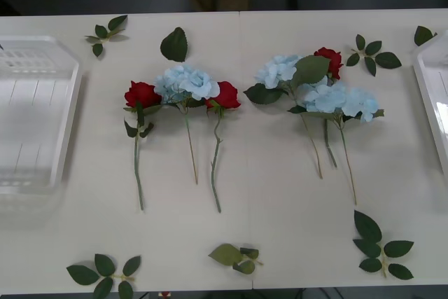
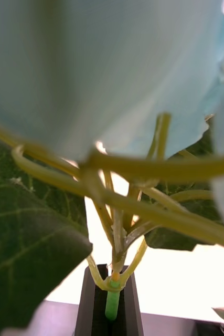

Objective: Place the red flowers into the right box and the blue flowers into the left box. If a person shows an open palm, hand one flower to the person first, then continue sorting.

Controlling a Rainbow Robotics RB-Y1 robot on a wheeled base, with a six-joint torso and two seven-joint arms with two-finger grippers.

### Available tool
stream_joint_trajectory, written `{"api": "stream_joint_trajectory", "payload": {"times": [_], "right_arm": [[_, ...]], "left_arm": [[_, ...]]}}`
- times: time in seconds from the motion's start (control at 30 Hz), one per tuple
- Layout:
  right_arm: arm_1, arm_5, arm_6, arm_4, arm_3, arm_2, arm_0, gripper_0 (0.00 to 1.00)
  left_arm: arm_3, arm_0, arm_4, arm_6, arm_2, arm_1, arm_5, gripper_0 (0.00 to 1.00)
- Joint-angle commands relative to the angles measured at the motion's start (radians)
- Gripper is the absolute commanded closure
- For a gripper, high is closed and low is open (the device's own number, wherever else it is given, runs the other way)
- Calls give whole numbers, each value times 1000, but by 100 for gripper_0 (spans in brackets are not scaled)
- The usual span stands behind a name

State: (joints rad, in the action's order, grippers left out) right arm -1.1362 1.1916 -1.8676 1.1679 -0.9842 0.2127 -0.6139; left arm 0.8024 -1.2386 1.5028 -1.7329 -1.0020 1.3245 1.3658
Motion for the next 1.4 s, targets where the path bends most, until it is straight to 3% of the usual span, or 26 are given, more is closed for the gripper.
{"api": "stream_joint_trajectory", "payload": {"times": [0.03,0.17,0.37,0.43,0.47,0.5,0.67,0.8,1.07,1.23,1.4], "right_arm": [[-56,74,79,136,-133,-13,-18,54],[-65,23,150,335,-212,63,32,54],[-99,-242,130,513,-386,203,178,54],[-109,-320,128,506,-462,218,237,54],[-112,-379,128,484,-514,220,289,54],[-112,-425,127,464,-553,220,327,54],[-88,-555,139,375,-677,220,453,54],[-10,-569,142,283,-682,220,464,54],[138,-606,173,115,-591,220,411,54],[177,-586,185,101,-559,220,372,54],[237,-580,202,64,-513,220,324,54]], "left_arm": [[-60,102,28,-77,-4,9,-117,100],[-104,168,43,-80,-4,-31,-244,100],[-189,182,119,-96,-3,-65,-303,99],[-189,182,120,-97,0,-67,-304,59],[-193,182,123,-97,0,-65,-306,35],[-196,182,126,-99,2,-65,-307,27],[-203,183,137,-109,2,-65,-307,25],[-210,183,146,-116,2,-65,-306,25],[-167,182,270,-154,95,-74,-166,25],[-77,183,324,22,105,-91,-76,25],[81,183,201,231,105,-126,-42,25]]}}
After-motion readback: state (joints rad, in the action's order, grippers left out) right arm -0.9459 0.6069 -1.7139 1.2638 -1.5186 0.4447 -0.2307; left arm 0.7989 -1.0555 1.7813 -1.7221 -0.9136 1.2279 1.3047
